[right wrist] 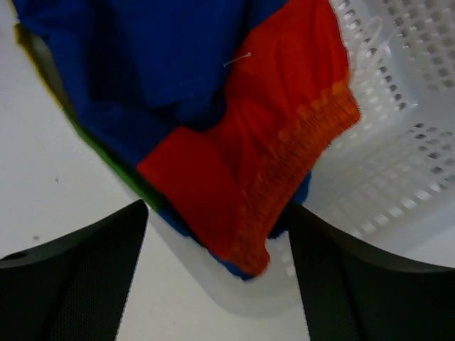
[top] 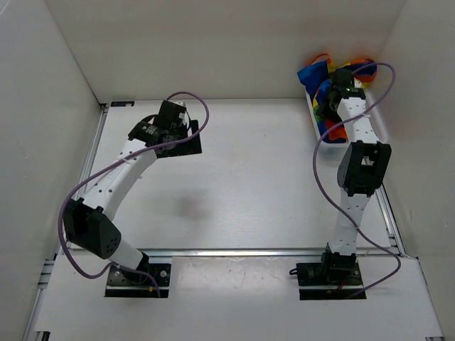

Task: Fold and stack the shorts
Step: Grab the shorts from the pile, then move the shorts to the center of the board

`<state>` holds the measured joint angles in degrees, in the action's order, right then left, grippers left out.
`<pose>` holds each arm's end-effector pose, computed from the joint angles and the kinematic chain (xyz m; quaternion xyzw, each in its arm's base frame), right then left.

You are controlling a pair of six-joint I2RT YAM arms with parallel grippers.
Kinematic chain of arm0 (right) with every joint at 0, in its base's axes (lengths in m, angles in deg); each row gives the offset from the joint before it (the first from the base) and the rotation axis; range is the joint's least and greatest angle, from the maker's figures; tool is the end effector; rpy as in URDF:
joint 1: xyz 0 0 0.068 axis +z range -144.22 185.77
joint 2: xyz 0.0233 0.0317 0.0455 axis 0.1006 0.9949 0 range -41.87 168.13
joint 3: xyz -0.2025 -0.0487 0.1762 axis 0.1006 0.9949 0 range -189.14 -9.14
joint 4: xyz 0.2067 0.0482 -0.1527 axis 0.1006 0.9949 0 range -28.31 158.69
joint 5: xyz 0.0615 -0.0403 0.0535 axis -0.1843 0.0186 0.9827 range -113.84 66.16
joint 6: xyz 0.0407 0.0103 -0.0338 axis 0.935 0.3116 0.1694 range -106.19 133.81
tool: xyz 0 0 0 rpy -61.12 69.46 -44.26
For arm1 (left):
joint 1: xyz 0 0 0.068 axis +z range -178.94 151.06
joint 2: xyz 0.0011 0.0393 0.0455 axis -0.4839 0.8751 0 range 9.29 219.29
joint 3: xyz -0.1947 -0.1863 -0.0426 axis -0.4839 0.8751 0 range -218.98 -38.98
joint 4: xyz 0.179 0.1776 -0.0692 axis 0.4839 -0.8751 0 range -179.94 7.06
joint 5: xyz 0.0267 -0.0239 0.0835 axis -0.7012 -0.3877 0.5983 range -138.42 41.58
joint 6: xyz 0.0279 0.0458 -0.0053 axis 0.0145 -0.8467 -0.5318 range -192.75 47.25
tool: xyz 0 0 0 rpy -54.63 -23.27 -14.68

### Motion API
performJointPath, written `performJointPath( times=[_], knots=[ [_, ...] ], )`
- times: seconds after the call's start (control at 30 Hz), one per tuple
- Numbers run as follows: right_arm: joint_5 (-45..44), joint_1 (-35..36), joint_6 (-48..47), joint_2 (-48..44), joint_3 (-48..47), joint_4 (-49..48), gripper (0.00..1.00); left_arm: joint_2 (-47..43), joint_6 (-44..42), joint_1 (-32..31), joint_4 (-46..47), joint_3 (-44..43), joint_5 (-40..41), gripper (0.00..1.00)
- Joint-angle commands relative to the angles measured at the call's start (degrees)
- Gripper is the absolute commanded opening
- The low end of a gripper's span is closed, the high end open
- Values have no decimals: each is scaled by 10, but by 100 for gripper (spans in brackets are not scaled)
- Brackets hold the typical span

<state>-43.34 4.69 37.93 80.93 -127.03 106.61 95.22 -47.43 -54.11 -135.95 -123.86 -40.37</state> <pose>0.4813 -0.0211 0.2920 0.2588 0.8906 -0.0884 0.3633 0.2840 -0.1280 0.3440 -0.0229 0.9488 -0.0709 0.3069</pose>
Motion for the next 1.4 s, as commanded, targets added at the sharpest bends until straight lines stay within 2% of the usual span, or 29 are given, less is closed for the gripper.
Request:
performJointPath(
  times=[0.0,0.03,0.07,0.13,0.17,0.3,0.37,0.4,0.47,0.57,0.6,0.67,0.77,0.87,0.9,0.93,1.0,1.03,1.07,1.13,1.17,1.27,1.33,1.37],
  knots=[
    [63,-28,-3,40,-71,16,63,3,-1,5,-12,-33,-17,99],
    [75,-34,-3,53,-76,3,55,3,-1,5,-12,-38,-17,99],
    [76,-34,2,53,-83,2,26,3,-1,5,-12,-38,-8,99],
    [76,-34,10,45,-83,2,3,3,4,5,-17,-44,5,99],
    [65,-34,15,32,-83,-4,0,3,4,5,-17,-44,5,99],
    [47,-24,-2,-71,-51,-43,0,3,4,17,-23,-50,4,99],
    [62,-5,-49,-134,-64,-62,0,11,10,30,-23,-50,-1,99],
    [72,4,-65,-169,-73,-62,0,36,10,39,-38,-56,-36,99],
    [129,40,-118,-196,-107,-62,0,63,10,54,-59,-71,-55,99],
    [190,96,-144,-234,-171,-49,0,70,16,77,-59,-77,-55,99],
    [265,109,-158,-251,-179,-41,0,62,16,86,-59,-83,-62,99],
    [321,158,-168,-268,-179,-30,0,42,16,110,-67,-91,-84,99],
    [358,244,-168,-315,-81,-30,0,14,22,166,-80,-103,-90,99],
    [352,344,-146,-365,44,-64,0,-8,22,235,-90,-108,-111,99],
    [318,417,-122,-381,179,-101,0,-23,27,271,-90,-108,-117,99],
    [313,438,-106,-382,219,-109,0,-30,27,280,-90,-102,-123,99],
    [337,494,-94,-350,283,-114,12,-43,17,285,-84,-102,-133,99],
    [326,513,-94,-333,283,-75,23,-43,8,291,-84,-102,-138,99],
    [287,531,-94,-300,283,-53,44,-43,-12,291,-84,-102,-145,96],
    [233,567,-87,-291,264,-15,66,-43,-30,285,-93,-108,-153,96],
    [217,567,-87,-299,264,-15,84,-43,-30,276,-98,-108,-153,96],
    [179,511,-67,-355,264,-15,89,-43,-58,239,-98,-89,-163,96],
    [164,466,-48,-410,283,-15,86,-43,-70,205,-98,-60,-168,96],
    [157,418,-29,-428,295,-15,83,-43,-70,191,-98,-45,-174,96]
  ],
)
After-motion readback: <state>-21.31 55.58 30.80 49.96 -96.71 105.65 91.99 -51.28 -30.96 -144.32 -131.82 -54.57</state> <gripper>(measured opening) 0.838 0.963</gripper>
